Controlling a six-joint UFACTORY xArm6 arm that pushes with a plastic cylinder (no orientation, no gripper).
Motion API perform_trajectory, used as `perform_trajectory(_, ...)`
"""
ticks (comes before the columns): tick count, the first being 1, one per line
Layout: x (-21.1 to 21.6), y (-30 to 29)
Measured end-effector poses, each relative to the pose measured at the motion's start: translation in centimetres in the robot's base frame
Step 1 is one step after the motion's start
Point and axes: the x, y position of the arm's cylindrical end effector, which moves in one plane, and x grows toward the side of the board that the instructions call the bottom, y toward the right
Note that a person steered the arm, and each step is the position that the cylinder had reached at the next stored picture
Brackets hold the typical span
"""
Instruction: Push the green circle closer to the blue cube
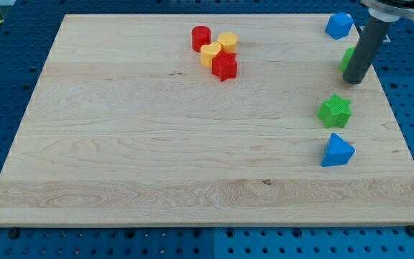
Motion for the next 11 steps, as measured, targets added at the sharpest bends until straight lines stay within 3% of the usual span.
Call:
perform_trajectory(1,0.0,1.6)
perform_trajectory(4,-0.2,-0.9)
perform_trajectory(8,-7.7,-0.9)
perform_trajectory(9,-7.7,-0.9)
perform_trajectory(11,-3.7,-6.8)
